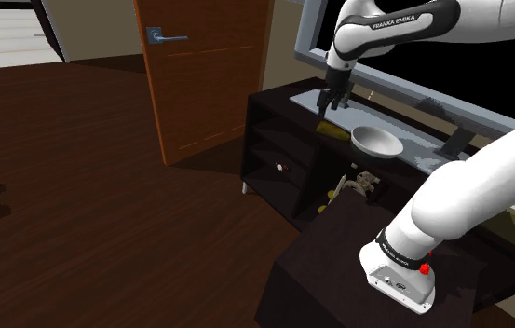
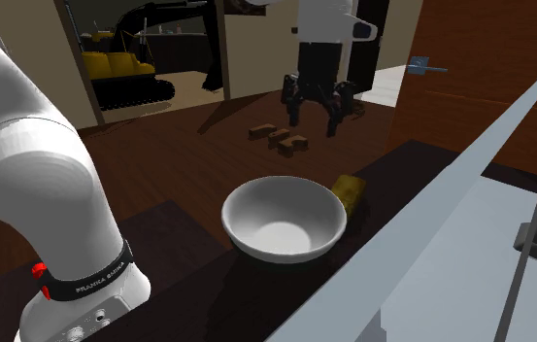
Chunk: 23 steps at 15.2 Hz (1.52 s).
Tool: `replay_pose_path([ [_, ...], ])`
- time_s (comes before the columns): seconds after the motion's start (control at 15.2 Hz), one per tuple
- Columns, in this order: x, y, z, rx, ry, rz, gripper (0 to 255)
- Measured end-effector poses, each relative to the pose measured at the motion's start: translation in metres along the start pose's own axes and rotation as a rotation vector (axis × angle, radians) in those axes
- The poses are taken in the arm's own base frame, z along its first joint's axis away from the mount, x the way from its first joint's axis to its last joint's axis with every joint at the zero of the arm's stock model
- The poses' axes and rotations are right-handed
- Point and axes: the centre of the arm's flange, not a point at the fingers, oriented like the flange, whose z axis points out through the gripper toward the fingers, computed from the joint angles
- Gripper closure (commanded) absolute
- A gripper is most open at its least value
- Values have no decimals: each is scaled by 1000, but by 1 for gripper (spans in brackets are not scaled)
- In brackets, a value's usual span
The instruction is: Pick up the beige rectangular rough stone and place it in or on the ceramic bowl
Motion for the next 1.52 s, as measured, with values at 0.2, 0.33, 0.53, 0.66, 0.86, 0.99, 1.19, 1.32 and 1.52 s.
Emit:
replay_pose_path([
  [0.2,20,25,19,-5,5,-1,0],
  [0.33,34,42,30,-8,9,-2,0],
  [0.53,56,63,51,-13,13,-3,0],
  [0.66,62,69,61,-15,14,-4,0],
  [0.86,63,71,79,-16,15,-4,0],
  [0.99,63,72,90,-15,15,-4,0],
  [1.19,63,73,97,-16,15,-4,0],
  [1.32,63,73,98,-16,15,-4,0],
  [1.52,63,73,98,-16,15,-4,255],
])
